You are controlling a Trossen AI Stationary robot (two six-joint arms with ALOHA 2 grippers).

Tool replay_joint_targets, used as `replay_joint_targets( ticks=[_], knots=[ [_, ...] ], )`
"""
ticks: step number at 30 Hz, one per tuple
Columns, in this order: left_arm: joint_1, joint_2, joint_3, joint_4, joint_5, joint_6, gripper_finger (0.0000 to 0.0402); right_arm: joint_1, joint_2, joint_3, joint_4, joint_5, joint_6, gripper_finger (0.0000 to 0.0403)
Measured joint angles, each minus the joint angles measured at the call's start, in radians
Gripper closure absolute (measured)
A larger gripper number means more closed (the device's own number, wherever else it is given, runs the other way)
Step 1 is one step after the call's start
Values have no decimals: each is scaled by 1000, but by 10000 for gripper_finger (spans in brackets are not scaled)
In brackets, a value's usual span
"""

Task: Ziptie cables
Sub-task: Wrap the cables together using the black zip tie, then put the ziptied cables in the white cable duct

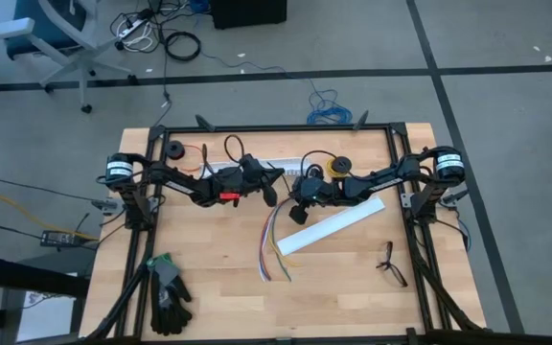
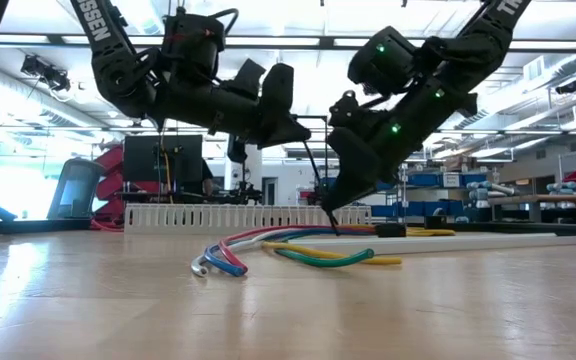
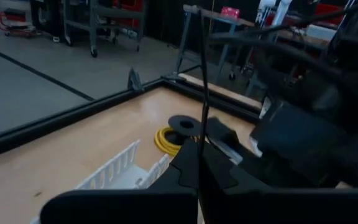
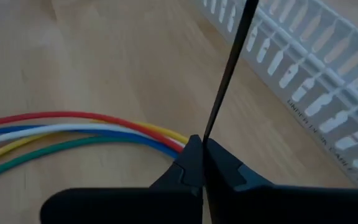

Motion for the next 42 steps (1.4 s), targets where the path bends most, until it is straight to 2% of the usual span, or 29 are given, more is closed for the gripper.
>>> replay_joint_targets(
  ticks=[10,19,24,34,38,42],
  knots=[
    [19,-1,2,-3,-13,1,401,17,0,-82,51,-7,66,402],
    [28,-2,2,-3,19,6,397,35,2,-87,82,23,31,401],
    [29,-5,5,-39,80,-18,369,36,3,-88,117,15,-11,383],
    [29,-5,5,-205,92,-52,284,36,-4,-88,123,14,-29,317],
    [28,-4,4,-255,98,-49,262,35,-41,-87,127,15,-59,311],
    [25,-3,3,-301,100,-25,257,35,-122,-87,104,18,-107,314]
  ],
)
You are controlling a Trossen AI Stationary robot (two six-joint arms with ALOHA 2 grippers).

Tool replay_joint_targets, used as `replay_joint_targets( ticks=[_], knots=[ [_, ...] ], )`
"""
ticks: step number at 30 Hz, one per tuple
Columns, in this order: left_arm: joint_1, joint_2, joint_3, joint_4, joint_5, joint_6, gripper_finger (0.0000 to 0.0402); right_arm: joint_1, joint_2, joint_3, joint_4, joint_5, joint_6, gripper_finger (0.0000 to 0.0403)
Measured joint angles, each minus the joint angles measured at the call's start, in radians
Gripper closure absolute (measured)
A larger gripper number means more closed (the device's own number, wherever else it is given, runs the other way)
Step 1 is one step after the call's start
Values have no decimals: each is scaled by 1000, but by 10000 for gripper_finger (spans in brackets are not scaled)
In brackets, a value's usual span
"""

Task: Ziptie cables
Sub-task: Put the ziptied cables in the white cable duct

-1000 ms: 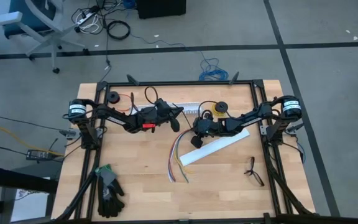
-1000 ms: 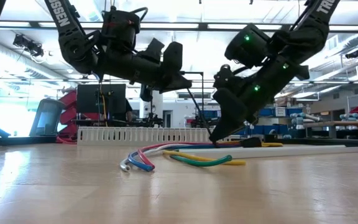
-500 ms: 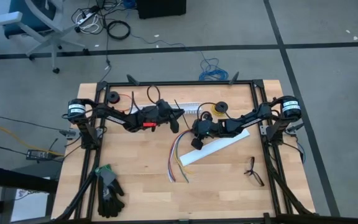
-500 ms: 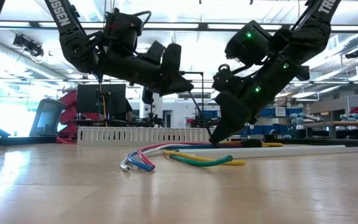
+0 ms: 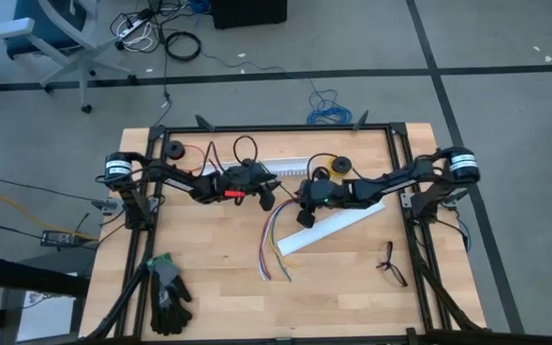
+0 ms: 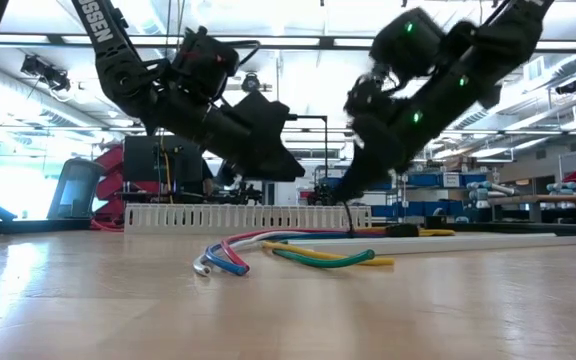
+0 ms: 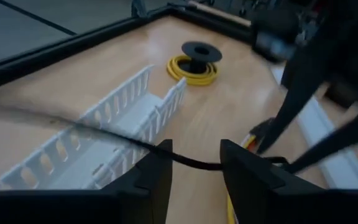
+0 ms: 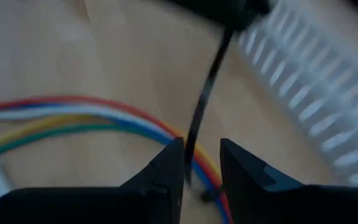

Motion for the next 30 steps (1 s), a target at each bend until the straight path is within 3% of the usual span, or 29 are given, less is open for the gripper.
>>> replay_joint_targets(
  ticks=[8,13,19,30],
  knots=[
    [-12,1,-1,-21,96,54,257,0,-186,2,-235,36,-78,320],
    [-36,-8,-1,-21,128,107,257,1,-231,2,-401,34,-71,320],
    [-68,-10,-1,-67,162,136,257,0,-175,2,-445,-47,-112,319],
    [-81,-10,-2,-113,161,108,257,-66,-11,2,-333,-102,-242,307]
  ],
)
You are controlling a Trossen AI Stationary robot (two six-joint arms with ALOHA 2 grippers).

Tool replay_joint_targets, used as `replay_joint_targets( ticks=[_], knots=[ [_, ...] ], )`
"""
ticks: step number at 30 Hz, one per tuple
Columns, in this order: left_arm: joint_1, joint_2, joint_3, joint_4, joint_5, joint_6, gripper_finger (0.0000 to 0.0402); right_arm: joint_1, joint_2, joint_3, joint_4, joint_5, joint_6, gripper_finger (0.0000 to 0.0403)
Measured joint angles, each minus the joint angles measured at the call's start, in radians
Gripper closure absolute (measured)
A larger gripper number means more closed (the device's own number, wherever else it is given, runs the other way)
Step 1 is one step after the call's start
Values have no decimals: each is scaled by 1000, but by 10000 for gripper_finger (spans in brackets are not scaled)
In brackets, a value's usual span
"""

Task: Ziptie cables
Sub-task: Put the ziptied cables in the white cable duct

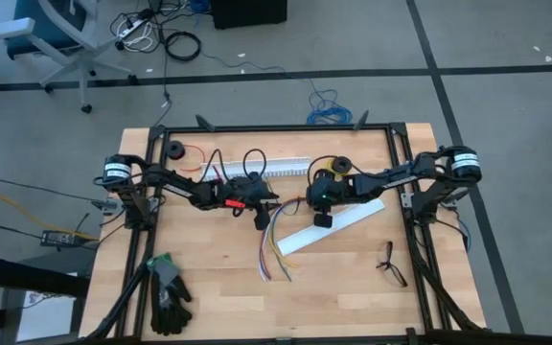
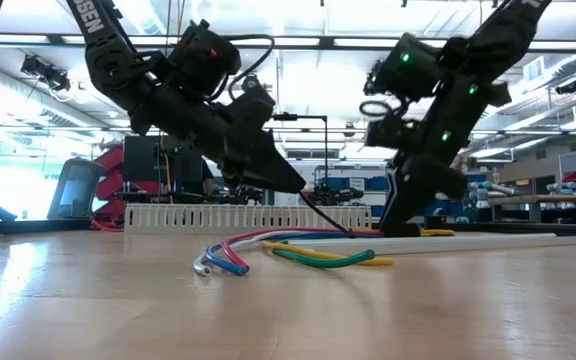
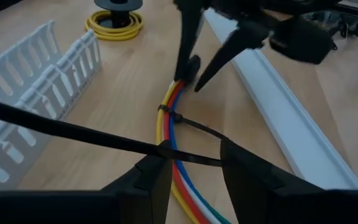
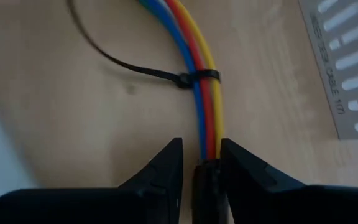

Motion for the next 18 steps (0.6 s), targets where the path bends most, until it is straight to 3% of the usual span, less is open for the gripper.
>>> replay_joint_targets(
  ticks=[4,10,15,18],
  knots=[
    [0,0,0,1,0,0,257,-38,54,3,22,-12,-4,307],
    [0,0,0,10,-1,-1,257,-93,114,7,39,-127,-1,318],
    [0,0,0,17,-1,-4,257,-111,108,7,39,-152,17,381],
    [0,0,0,16,-1,-7,257,-110,81,2,30,-151,9,389]
  ],
)
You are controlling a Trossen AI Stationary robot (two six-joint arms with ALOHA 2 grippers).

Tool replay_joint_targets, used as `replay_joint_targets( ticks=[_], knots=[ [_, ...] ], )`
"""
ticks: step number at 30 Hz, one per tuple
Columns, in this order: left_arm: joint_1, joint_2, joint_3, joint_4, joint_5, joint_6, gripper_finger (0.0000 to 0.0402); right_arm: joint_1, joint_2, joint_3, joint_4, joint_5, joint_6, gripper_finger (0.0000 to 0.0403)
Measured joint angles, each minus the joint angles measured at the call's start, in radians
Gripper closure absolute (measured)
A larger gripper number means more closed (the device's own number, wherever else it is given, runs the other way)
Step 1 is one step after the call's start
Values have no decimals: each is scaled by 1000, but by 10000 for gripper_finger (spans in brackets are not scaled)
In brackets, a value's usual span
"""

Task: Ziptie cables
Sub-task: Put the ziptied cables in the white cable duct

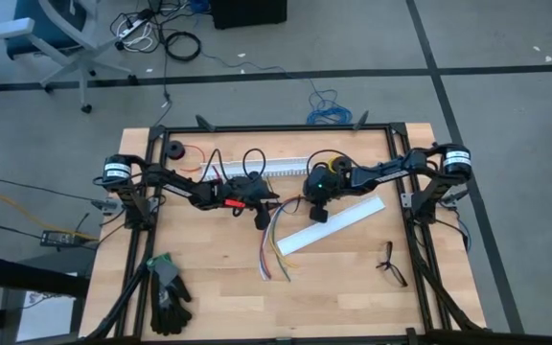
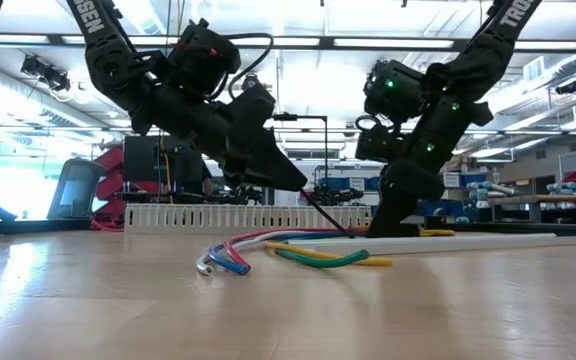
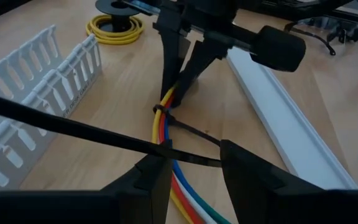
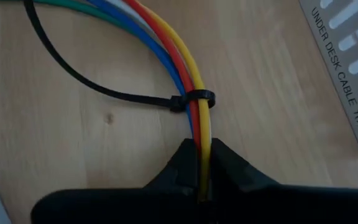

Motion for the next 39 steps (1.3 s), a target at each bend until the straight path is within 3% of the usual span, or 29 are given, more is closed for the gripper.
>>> replay_joint_targets(
  ticks=[12,22,39],
  knots=[
    [0,0,0,74,0,7,257,47,-241,-6,-160,83,24,395],
    [0,0,2,187,0,64,257,74,-348,-4,-56,77,11,395],
    [4,0,153,-113,-40,138,257,108,-340,28,18,53,-34,396]
  ],
)
